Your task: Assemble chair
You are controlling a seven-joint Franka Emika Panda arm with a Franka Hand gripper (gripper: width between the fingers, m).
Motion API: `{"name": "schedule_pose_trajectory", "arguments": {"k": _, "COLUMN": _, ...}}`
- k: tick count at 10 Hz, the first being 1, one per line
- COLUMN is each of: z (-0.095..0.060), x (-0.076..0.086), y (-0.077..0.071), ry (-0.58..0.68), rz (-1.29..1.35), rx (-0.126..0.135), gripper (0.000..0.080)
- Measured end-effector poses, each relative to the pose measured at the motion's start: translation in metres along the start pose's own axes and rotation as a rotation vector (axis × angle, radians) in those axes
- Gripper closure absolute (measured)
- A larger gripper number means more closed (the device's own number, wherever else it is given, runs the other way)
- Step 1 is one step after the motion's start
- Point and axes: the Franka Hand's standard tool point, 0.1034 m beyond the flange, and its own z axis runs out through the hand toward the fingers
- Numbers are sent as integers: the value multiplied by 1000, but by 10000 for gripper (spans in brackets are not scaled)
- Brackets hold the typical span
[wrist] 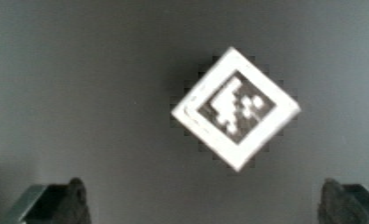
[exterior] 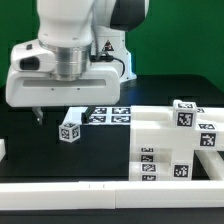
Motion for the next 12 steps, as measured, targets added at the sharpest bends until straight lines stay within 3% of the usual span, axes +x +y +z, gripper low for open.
{"name": "schedule_pose_trajectory", "arguments": {"k": 1, "z": -2, "x": 5, "y": 6, "ry": -35, "rz": 227, "rx": 93, "gripper": 150}}
{"name": "schedule_pose_trajectory", "arguments": {"k": 2, "z": 5, "x": 1, "y": 9, "ry": -53, "rz": 301, "rx": 100, "gripper": 150}}
{"name": "schedule_pose_trajectory", "arguments": {"k": 5, "z": 7, "x": 2, "y": 4, "ry": -63, "rz": 426, "rx": 102, "gripper": 150}}
{"name": "schedule_pose_trajectory", "arguments": {"k": 8, "z": 4, "x": -7, "y": 4, "ry": -204, "rz": 531, "rx": 246, "gripper": 150}}
{"name": "schedule_pose_trajectory", "arguments": {"k": 9, "z": 2, "x": -14, "y": 2, "ry": -330, "rz": 541, "rx": 307, "gripper": 150}}
{"name": "schedule_pose_trajectory", "arguments": {"k": 10, "z": 3, "x": -11, "y": 8, "ry": -401, "rz": 535, "rx": 328, "gripper": 150}}
{"name": "schedule_pose_trajectory", "arguments": {"k": 11, "z": 5, "x": -8, "y": 8, "ry": -423, "rz": 531, "rx": 329, "gripper": 150}}
{"name": "schedule_pose_trajectory", "arguments": {"k": 12, "z": 5, "x": -16, "y": 5, "ry": -502, "rz": 522, "rx": 351, "gripper": 150}}
